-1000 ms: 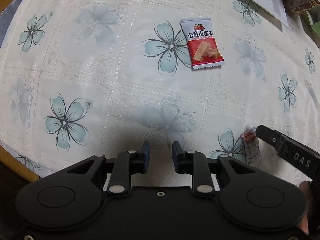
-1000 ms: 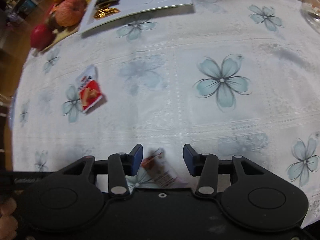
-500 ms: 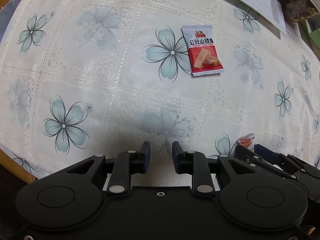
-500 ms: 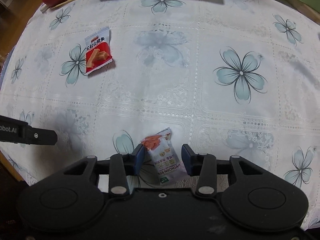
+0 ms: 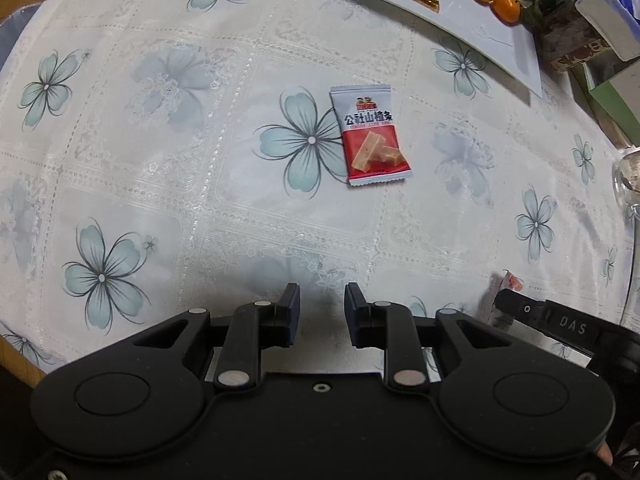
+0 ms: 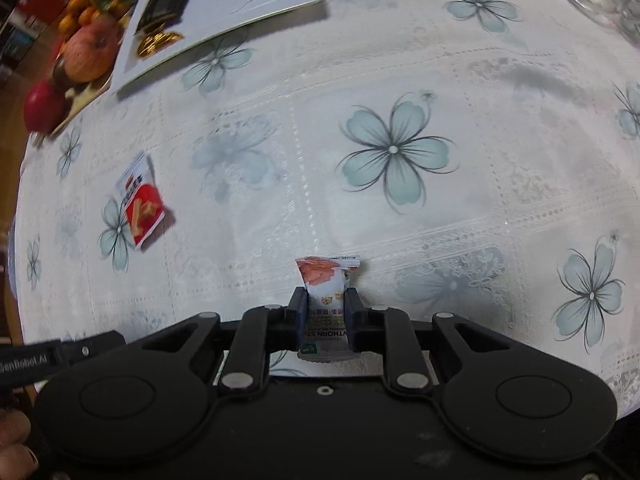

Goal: Organize snacks
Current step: 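Grasp the small white-red packet with the right tool while the left tool grasps the red wafer packet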

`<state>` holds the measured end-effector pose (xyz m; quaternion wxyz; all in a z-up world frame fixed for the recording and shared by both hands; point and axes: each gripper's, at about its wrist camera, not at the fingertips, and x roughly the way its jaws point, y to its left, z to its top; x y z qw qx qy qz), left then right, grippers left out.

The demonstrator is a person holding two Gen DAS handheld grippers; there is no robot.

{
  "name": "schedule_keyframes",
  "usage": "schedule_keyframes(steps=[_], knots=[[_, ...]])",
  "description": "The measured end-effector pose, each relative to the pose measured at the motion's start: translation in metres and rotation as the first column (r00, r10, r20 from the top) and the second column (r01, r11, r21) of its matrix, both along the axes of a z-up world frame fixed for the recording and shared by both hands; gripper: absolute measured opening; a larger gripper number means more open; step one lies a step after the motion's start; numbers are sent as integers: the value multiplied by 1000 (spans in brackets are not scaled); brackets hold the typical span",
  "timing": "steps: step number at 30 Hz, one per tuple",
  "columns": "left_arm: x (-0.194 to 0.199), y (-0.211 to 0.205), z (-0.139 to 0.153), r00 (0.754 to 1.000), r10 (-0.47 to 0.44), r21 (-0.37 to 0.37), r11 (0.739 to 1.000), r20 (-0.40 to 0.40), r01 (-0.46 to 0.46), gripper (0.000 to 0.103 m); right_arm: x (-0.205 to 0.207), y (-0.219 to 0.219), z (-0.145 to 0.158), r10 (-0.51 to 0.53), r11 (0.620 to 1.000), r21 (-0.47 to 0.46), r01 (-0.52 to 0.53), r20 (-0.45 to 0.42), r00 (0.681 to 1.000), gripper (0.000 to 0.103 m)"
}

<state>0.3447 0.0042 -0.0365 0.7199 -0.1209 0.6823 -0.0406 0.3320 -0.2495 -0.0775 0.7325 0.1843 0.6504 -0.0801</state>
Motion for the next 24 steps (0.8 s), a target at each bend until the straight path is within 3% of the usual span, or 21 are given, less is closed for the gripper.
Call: schedule_keyframes(steps=[5,10,16,24], knots=[[0,-7,1,998,-3,-11,1000,65,4,34,-1,-18,-1,-99,994,36,100,-35,995,21],[7,-14,2,990,-22,30,999,139,18,34,-1,-20,8,-104,994,35,105,-30,994,21],[39,-20,-2,992,40,28,999,120,-43,34,1,-18,25,-82,996,-17,83,39,996,21],[75,-37,-5,988,61,76,994,142,-73,34,1,-32,36,-132,991,46,129,63,989,21]])
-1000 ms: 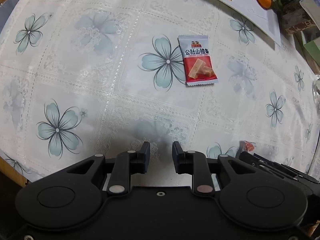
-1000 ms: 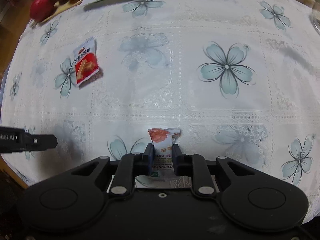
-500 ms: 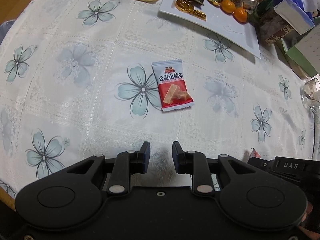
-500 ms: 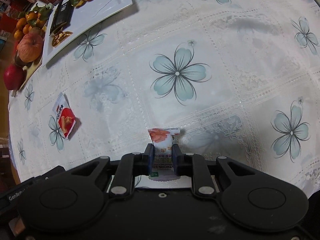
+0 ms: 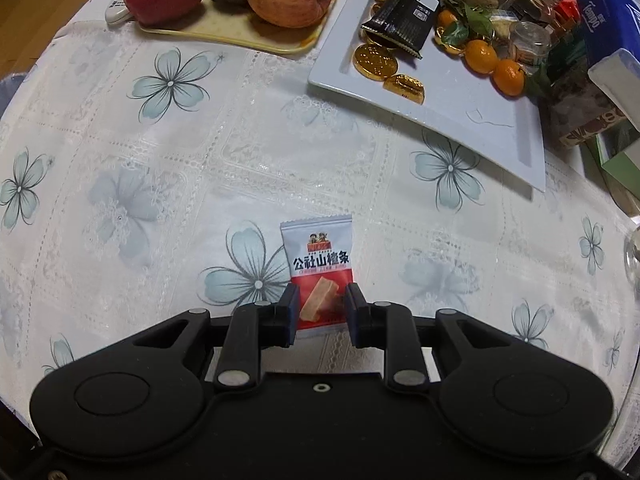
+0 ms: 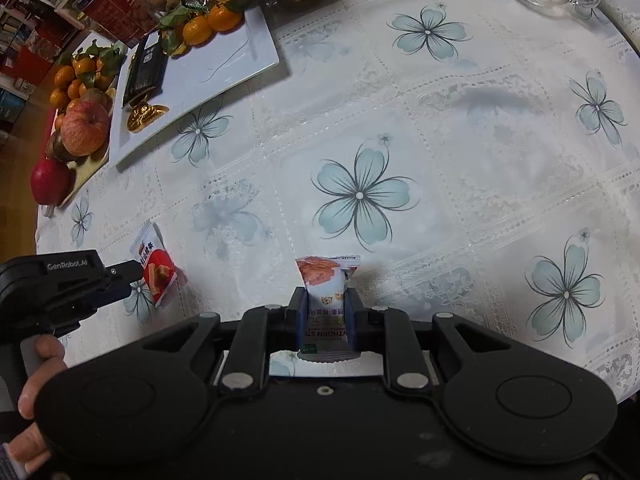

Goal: Organize snacks
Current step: 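Grasp the small white-red packet with the right tool while the left tool grasps the red wafer packet, then carry both held packets over the gold tray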

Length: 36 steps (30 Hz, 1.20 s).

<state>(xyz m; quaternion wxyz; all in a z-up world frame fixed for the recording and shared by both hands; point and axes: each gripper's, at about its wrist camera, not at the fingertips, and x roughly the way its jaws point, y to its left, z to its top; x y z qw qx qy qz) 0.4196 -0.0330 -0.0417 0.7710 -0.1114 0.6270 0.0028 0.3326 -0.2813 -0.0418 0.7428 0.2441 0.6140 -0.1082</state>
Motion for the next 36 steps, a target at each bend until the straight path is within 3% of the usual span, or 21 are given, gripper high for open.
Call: schedule_keyframes(steps=[7,9,12,26,28,30,36], knots=[[14,-6,-20,998,23,7,1000,-60,-23,35,2,-2,0,-14,1000,15,14,-2,1000,21],[14,-6,-19,998,34,-6,999,-44,-35,43,2,-1,0,-14,1000,13,14,-3,1000,21],[17,-7,-20,998,38,2,999,-43,-38,44,3,0,-1,-10,1000,12,10,-7,1000,21],[21,-24,-30,999,9,104,995,-51,-4,56,6,6,-3,16,1000,4,-16,-13,1000,21],[22,-30,-31,999,-7,136,991,-52,15,55,6,7,-4,17,1000,5,-17,-20,1000,21],[20,-34,-30,999,-24,156,987,-40,30,45,6,6,-5,16,1000,10,-16,-22,1000,21],[15,-30,-26,997,-20,95,995,-75,27,42,5,4,-2,8,1000,19,-7,-15,1000,21]])
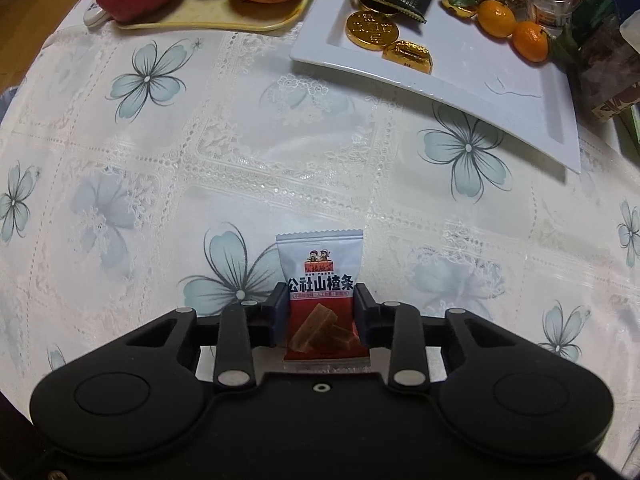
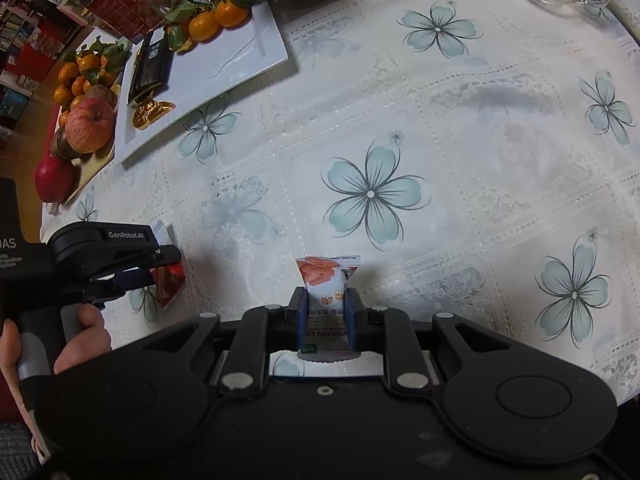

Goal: Organize snacks
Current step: 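Carry both held packets over the gold tray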

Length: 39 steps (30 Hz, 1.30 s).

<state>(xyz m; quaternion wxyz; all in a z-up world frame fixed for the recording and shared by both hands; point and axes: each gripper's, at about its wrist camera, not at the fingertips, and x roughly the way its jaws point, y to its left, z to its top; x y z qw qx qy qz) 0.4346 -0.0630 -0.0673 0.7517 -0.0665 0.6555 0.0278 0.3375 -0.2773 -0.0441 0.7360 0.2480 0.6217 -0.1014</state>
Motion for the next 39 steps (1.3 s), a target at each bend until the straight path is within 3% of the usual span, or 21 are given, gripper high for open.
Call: schedule_keyframes(steps=[3,6,15,22,27,31,35,39], knots=[[-11,4,8,1000,1,-46,999,-10,-1,42,-1,-2,1,0,1000,23,0,2,1000,21],[-32,5,23,1000,-24,-40,999,3,24,42,-3,-3,3,8,999,37,-8,8,1000,21],[-103,14,64,993,-106,-16,994,45,106,42,-18,-1,13,81,997,-11,-81,60,995,21],[-167,21,75,991,-130,-14,991,32,131,42,-37,3,19,161,984,-92,-153,93,982,21],[-205,23,77,991,-130,23,991,23,129,42,-59,1,21,181,980,-96,-172,89,980,21],[-225,24,78,991,-135,9,991,4,135,42,-81,0,27,185,981,-83,-178,92,978,21],[-239,19,83,991,-135,31,990,12,134,42,-112,15,43,263,962,-107,-250,129,956,21],[-254,14,88,991,-134,47,990,29,132,42,-146,27,52,295,956,-35,-293,155,943,21]])
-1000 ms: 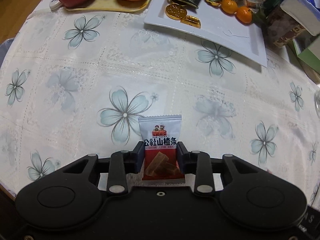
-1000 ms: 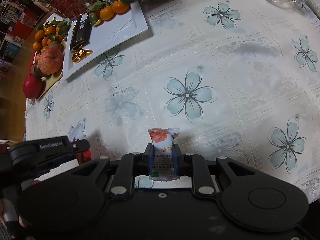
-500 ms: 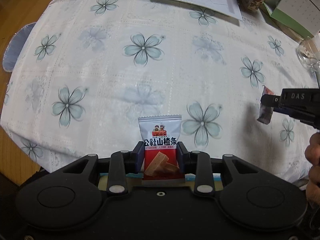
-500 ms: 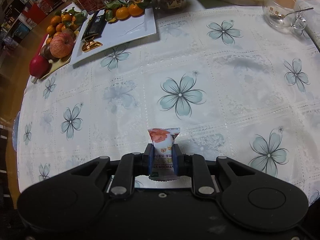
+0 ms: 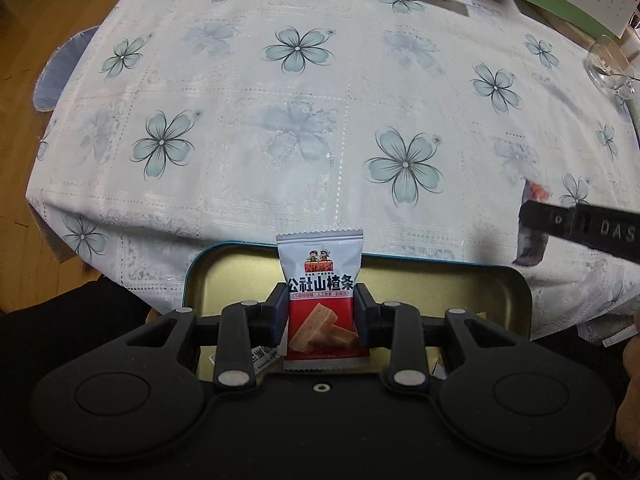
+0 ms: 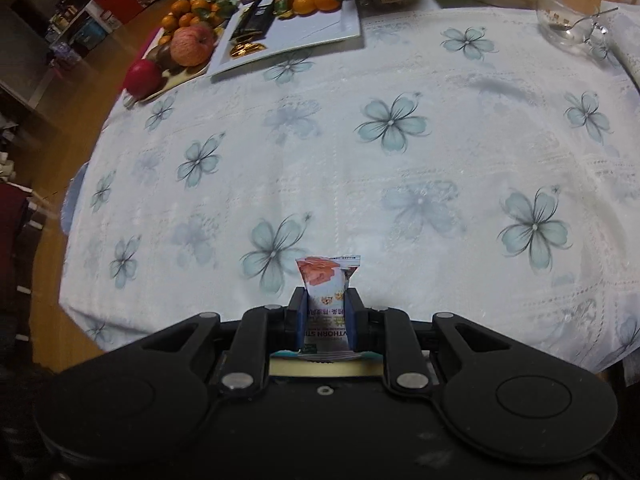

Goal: Organize snacks
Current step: 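Carry both held packets over the gold tray, then lower both packets into the gold tray and open both tools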

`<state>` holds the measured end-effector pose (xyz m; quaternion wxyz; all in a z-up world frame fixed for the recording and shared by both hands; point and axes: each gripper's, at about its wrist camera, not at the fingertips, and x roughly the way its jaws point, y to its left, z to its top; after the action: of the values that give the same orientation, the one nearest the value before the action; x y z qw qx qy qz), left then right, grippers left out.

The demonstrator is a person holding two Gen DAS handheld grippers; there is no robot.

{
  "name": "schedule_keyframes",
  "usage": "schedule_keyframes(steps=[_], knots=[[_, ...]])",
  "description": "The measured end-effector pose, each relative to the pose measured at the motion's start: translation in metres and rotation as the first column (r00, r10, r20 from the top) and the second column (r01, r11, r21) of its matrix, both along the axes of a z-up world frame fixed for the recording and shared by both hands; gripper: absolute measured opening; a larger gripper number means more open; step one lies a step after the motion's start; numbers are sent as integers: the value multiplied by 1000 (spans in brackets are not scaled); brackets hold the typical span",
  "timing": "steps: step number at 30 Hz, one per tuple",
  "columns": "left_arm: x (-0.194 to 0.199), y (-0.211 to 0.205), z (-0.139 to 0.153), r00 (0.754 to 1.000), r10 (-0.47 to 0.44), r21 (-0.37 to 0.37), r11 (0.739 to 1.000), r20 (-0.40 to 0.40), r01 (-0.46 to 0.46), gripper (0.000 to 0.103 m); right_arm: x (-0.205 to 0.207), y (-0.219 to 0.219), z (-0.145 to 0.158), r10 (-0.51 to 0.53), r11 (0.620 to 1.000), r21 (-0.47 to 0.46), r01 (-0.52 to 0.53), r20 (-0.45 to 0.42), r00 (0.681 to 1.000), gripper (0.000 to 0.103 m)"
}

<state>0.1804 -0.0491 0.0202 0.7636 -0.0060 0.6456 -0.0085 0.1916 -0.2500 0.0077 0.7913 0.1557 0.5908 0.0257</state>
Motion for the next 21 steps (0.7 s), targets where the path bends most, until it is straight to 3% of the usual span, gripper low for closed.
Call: schedule_keyframes(steps=[7,12,21], knots=[[-32,-7,-1,1000,13,-7,1000,13,-12,42,-67,10,14,21,999,46,-23,49,999,21],[-58,-9,-8,1000,-3,-30,1000,-14,2,42,-117,7,-1,-37,989,144,36,2,999,21],[-96,-24,-19,995,-88,-92,992,-46,83,42,-154,9,0,-170,983,75,169,9,985,21]])
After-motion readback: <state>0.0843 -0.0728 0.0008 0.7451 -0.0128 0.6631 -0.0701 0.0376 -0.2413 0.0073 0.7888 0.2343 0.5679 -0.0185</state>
